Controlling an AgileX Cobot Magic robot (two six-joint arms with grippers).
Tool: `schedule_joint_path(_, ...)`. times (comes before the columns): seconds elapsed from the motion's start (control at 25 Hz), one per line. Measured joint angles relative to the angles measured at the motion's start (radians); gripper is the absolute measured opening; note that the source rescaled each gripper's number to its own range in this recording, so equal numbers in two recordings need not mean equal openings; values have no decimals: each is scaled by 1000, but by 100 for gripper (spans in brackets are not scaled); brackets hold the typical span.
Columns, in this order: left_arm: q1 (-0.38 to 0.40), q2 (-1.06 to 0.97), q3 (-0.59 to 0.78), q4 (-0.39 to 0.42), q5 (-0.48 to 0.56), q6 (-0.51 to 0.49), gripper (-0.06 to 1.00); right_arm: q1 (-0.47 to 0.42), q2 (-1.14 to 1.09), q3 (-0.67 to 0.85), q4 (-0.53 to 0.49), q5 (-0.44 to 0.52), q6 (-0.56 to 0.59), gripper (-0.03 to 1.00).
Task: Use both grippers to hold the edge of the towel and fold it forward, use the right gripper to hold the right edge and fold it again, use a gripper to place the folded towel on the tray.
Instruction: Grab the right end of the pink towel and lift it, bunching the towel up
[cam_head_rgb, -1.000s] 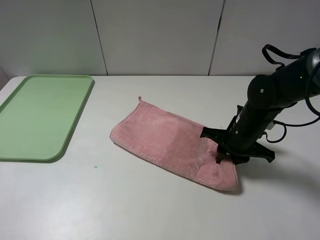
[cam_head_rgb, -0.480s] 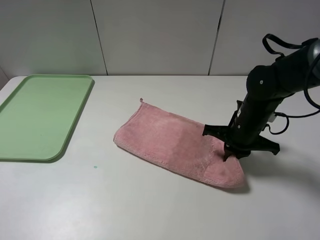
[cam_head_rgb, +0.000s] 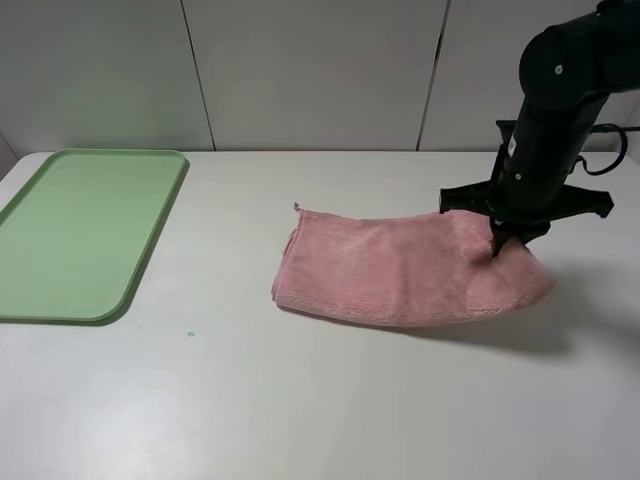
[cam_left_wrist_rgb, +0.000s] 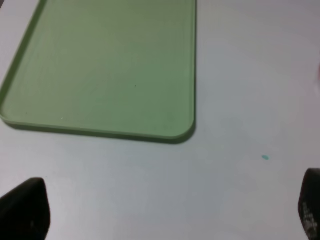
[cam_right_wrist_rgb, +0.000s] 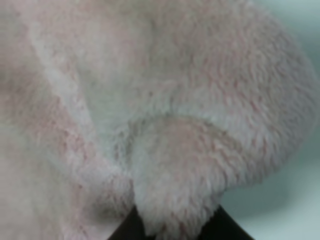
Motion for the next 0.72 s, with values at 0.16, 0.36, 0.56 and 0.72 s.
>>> schedule_joint_path(0.16, 0, 0, 0, 0, 0, 0, 100, -66, -31, -23, -10, 60, -80, 8)
schedule_joint_path(0.36, 0, 0, 0, 0, 0, 0, 100, -145, -69, -25, -14, 118, -161, 8)
schedule_joint_path(0.56, 0, 0, 0, 0, 0, 0, 100, -188, -101, -26, -34, 160, -207, 8)
schedule_joint_path(0.72, 0, 0, 0, 0, 0, 0, 100, -188, -103, -37, -52, 198, -216, 8)
